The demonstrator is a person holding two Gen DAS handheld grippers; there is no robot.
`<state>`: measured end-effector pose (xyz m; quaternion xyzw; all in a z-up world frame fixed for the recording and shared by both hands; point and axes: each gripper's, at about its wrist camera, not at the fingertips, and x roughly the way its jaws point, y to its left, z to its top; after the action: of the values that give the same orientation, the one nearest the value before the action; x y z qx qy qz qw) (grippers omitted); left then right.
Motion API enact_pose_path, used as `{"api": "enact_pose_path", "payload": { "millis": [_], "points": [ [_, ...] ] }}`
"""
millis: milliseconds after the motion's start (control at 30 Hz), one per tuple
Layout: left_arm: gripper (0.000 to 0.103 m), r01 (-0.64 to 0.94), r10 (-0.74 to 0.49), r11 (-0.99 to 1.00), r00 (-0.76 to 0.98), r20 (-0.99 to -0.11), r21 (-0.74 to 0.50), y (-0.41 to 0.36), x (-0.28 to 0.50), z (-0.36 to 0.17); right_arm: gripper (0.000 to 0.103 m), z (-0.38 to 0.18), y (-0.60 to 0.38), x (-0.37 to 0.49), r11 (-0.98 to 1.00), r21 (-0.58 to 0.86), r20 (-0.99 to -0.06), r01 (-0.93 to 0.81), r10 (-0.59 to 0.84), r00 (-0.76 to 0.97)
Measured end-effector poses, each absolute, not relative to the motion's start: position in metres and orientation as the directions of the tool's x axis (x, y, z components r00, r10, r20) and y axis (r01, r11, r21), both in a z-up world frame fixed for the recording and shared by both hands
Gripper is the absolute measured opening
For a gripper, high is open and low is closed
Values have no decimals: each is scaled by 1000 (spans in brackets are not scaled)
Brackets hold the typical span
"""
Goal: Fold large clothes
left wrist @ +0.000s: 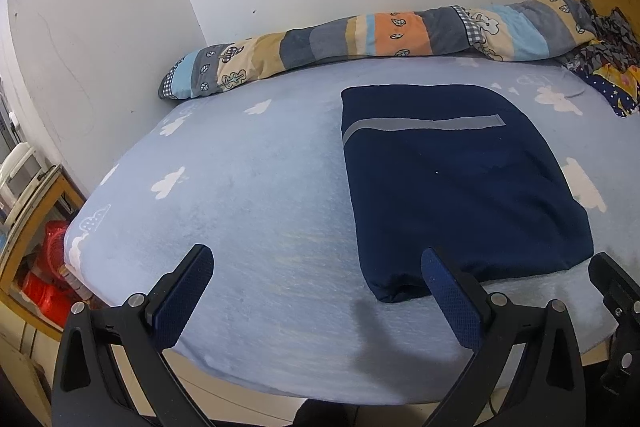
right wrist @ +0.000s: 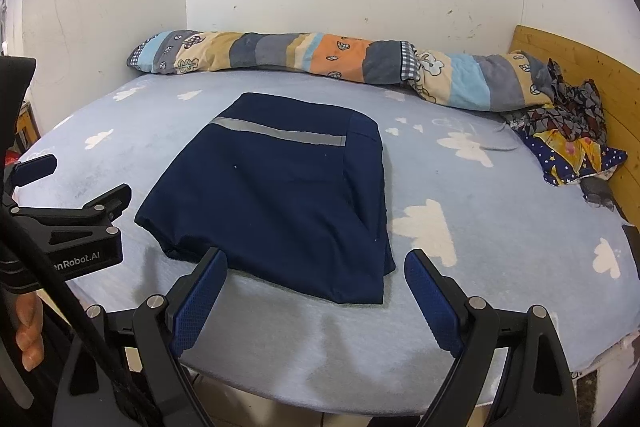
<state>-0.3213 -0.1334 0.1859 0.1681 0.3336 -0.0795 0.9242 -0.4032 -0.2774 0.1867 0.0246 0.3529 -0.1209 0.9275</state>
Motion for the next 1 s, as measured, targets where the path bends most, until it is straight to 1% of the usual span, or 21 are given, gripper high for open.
{"api": "enact_pose_path", "payload": {
  "millis": [1000],
  "points": [
    [103,261,-28,926,766,-642,272,-132,-318,186,93,186,-280,-401,968,-38,-669,250,-210,713]
  ]
}}
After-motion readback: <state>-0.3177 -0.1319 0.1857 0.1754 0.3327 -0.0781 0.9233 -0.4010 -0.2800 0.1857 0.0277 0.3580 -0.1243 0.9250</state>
